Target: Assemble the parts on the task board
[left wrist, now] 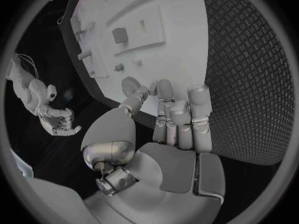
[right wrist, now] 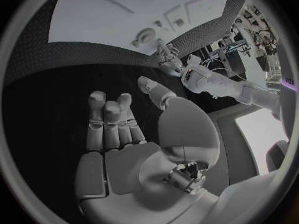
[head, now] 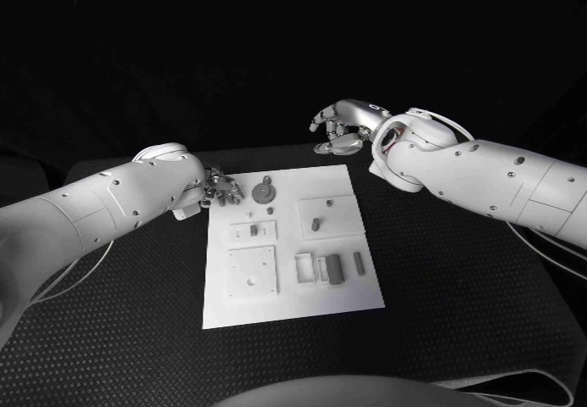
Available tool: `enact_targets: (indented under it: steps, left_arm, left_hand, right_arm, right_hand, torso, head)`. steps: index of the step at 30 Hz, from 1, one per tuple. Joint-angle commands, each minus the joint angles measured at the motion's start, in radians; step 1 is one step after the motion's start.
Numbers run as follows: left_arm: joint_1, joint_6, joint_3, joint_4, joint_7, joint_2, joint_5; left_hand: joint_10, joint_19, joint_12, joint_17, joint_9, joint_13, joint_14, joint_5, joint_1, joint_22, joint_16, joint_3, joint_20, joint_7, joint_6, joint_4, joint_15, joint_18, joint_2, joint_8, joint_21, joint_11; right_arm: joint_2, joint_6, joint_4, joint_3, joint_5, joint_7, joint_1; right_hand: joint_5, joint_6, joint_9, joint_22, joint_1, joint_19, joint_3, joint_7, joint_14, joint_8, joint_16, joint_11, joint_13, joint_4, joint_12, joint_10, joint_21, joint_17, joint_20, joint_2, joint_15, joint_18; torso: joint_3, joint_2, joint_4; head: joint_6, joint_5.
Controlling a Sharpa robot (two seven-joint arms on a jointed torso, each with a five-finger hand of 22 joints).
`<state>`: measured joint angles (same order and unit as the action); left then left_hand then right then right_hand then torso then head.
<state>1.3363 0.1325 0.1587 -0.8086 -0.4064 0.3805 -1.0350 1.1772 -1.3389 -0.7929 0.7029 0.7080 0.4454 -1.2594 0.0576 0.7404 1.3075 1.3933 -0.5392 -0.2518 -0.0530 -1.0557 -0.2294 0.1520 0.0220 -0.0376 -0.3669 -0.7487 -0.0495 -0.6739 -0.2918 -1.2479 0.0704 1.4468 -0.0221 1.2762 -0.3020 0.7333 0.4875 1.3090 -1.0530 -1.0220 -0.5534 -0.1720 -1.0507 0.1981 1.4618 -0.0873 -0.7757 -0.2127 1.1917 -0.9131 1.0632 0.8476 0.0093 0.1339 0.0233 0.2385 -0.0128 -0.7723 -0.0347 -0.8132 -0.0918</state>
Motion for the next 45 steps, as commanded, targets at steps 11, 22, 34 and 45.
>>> enact_targets:
  steps: [11,22,34,45]
  left_arm:
    - [0.000,0.012,0.000,0.001,0.008,-0.003,0.026]
    - [0.000,0.018,0.000,0.008,0.007,-0.008,0.030]
    - [0.000,0.013,0.000,0.014,-0.018,-0.016,0.029]
    - [0.000,0.002,0.000,0.018,-0.015,-0.019,0.046]
  left_hand:
    - [0.006,-0.005,-0.004,-0.001,-0.001,-0.003,-0.016,-0.003,0.003,0.015,0.000,-0.008,0.002,-0.006,-0.008,0.005,0.007,0.096,-0.013,0.004,0.002,0.000]
    - [0.001,-0.006,-0.005,0.000,-0.001,-0.008,-0.016,0.048,0.024,0.017,0.001,-0.027,0.002,-0.007,-0.004,0.001,0.005,0.094,0.001,0.008,0.002,0.004]
    - [0.006,-0.014,-0.013,0.001,0.004,-0.016,-0.022,0.225,0.095,0.018,0.003,-0.050,0.002,-0.008,-0.010,-0.042,0.005,0.090,0.035,0.005,-0.004,0.002]
    - [0.020,-0.015,-0.016,0.002,0.008,-0.022,-0.025,0.278,0.101,0.018,0.004,-0.050,0.003,0.001,-0.041,-0.038,0.011,0.085,0.055,-0.007,-0.005,-0.004]
  right_arm:
    - [0.000,0.008,-0.001,0.001,0.002,0.003,0.000]
    - [0.001,0.009,-0.001,0.001,0.002,0.003,0.000]
    - [0.001,0.011,0.000,0.001,0.002,0.003,0.000]
    - [0.001,0.013,-0.004,0.001,0.002,0.002,0.000]
  right_hand:
    - [0.000,-0.014,-0.002,0.006,0.003,-0.001,0.005,-0.032,0.002,0.007,-0.002,-0.002,0.001,-0.003,0.004,0.000,-0.004,-0.002,-0.007,-0.010,-0.005,0.023]
    - [0.000,-0.014,-0.002,0.006,0.004,-0.001,0.005,-0.032,0.002,0.007,-0.002,-0.002,0.001,-0.002,0.004,0.000,-0.004,-0.002,-0.007,-0.010,-0.005,0.023]
    - [0.000,-0.014,-0.002,0.006,0.006,-0.001,0.006,-0.032,0.002,0.008,-0.002,-0.002,0.002,-0.001,0.004,0.000,-0.004,-0.002,-0.007,-0.010,-0.005,0.023]
    - [0.000,-0.013,-0.003,0.006,0.006,-0.002,0.005,-0.031,0.002,0.008,-0.001,-0.002,0.002,0.000,0.004,0.000,-0.004,-0.002,-0.007,-0.011,-0.004,0.023]
  torso:
    - [-0.0001,-0.001,-0.0004]
    - [-0.0005,0.000,0.0001]
    - [-0.0003,0.000,0.0003]
    - [-0.0003,0.000,-0.0003]
  head:
    - [-0.001,0.000]
    - [-0.002,0.000]
    - [-0.008,-0.004]
    - [-0.009,-0.005]
